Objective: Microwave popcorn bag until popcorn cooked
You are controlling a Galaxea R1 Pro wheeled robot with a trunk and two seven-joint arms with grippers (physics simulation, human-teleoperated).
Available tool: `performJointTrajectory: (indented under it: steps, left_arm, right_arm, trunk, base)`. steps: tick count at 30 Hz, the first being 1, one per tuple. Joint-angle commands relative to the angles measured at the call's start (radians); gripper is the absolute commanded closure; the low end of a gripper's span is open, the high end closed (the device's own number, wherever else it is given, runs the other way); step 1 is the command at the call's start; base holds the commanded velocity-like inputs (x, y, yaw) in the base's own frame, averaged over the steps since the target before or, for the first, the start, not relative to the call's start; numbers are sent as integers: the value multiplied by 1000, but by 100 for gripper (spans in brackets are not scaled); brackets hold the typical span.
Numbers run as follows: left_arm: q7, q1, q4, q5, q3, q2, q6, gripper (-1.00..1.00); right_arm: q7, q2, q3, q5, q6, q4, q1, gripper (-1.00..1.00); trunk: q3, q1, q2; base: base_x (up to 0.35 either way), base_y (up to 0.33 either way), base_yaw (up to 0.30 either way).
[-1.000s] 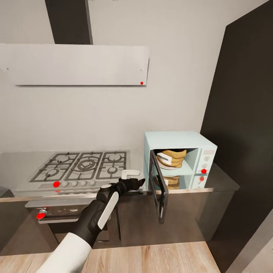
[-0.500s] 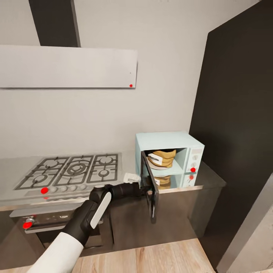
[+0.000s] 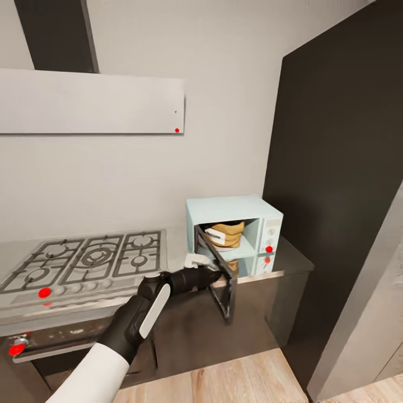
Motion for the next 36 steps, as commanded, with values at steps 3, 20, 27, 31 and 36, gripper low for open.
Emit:
performJointTrajectory:
  steps: [3, 20, 27, 31, 36]
  left_arm:
    - [1, 0, 3, 7, -1, -2, -17, -100]
    - [2, 0, 29, 0, -1, -2, -23, -100]
    - [49, 0, 30, 2, -2, -1, -23, -100]
    - [148, 0, 27, 2, -2, -1, -23, -100]
    - [307, 0, 26, 7, -3, -3, -22, -100]
  right_arm:
    - [2, 2, -9, -18, 3, 4, -1, -100]
    - [2, 13, -9, -24, 9, 6, -1, -100]
    - [3, 12, -9, -24, 11, 6, -1, -100]
    - [3, 11, -9, -24, 12, 6, -1, -100]
    - [3, 11, -9, -24, 13, 6, -1, -100]
  trunk:
    - [2, 0, -1]
    - [16, 0, -1]
    - [21, 0, -1]
    - [24, 0, -1]
    - [28, 0, -1]
  base:
    - [0, 0, -223]
    - [0, 0, -257]
    - [0, 0, -260]
    - [0, 0, -260]
    - [0, 0, -260]
